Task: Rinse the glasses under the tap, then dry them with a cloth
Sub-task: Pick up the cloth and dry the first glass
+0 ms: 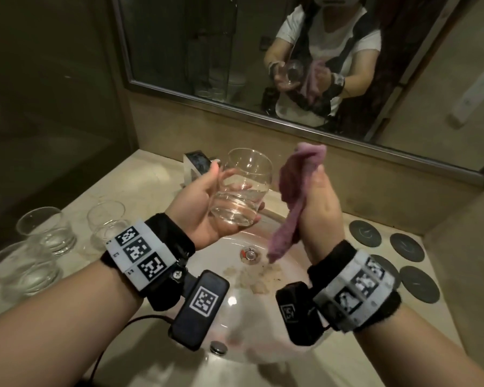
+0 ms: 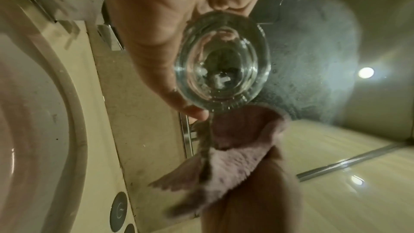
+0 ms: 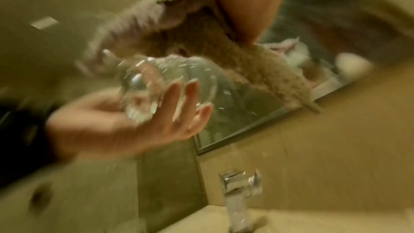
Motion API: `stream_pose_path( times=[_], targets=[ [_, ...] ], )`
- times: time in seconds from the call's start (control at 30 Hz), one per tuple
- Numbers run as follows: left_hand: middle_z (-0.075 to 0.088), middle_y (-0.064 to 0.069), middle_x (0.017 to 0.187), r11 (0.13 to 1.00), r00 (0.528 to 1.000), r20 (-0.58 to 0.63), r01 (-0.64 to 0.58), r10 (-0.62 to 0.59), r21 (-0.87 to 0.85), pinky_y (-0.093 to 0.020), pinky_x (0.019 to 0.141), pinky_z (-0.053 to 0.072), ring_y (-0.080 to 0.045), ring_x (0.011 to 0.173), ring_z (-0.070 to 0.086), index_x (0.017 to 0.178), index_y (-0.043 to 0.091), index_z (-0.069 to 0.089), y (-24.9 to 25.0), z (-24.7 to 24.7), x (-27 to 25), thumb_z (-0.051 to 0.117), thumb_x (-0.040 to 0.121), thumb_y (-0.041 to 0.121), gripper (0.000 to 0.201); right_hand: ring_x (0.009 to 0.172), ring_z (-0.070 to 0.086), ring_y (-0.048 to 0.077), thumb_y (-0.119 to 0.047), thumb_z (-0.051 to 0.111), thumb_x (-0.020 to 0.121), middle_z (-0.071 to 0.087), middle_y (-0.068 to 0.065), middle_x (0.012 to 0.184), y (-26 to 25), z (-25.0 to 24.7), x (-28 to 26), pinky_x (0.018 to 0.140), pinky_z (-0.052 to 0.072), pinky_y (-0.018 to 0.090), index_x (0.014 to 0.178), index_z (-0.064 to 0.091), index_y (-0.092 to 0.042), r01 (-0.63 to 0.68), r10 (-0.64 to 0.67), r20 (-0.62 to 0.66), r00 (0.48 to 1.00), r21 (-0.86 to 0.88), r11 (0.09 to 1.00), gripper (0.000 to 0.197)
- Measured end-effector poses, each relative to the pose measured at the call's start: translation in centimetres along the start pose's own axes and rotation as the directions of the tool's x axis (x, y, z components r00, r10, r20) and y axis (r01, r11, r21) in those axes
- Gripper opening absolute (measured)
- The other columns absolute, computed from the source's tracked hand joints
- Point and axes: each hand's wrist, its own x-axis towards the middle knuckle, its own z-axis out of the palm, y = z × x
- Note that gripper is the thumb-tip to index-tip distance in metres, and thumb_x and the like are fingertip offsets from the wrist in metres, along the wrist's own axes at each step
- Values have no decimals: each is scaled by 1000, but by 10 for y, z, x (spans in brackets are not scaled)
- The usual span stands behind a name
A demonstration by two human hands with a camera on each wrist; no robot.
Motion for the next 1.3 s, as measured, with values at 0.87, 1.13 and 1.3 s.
stream_pose_path(
  times=[0.87, 1.13, 1.3],
  targets=[
    [64, -16, 109, 1000, 995, 103, -2, 3, -10, -33, 83, 46, -25, 93, 59, 122, 10, 54, -7, 14, 8, 42, 87, 62, 65, 90, 60, 31, -47, 36, 99, 63, 26, 113, 6, 1, 10, 89, 49, 49, 117, 58, -4, -370, 366, 80, 927, 48, 928, 52],
    [63, -19, 120, 1000, 999, -44, 25, -25, 16, -44, 67, 58, -36, 91, 68, 117, 18, 56, -10, 5, 11, 33, 96, 51, 45, 90, 63, 9, -38, 30, 102, 66, -4, 97, -12, -26, 8, 88, 50, 31, 100, 57, -26, -149, 153, -170, 973, 36, 988, 30],
    [69, -18, 106, 999, 999, 6, 39, -39, 14, -42, 67, 56, -34, 79, 69, 116, 19, 55, -13, 7, 9, 35, 86, 67, 61, 123, 50, 11, -49, 22, 97, 56, -7, 127, -17, -20, -5, 108, 38, 41, 115, 48, -44, 287, -316, -87, 945, -248, 925, 32]
  ],
)
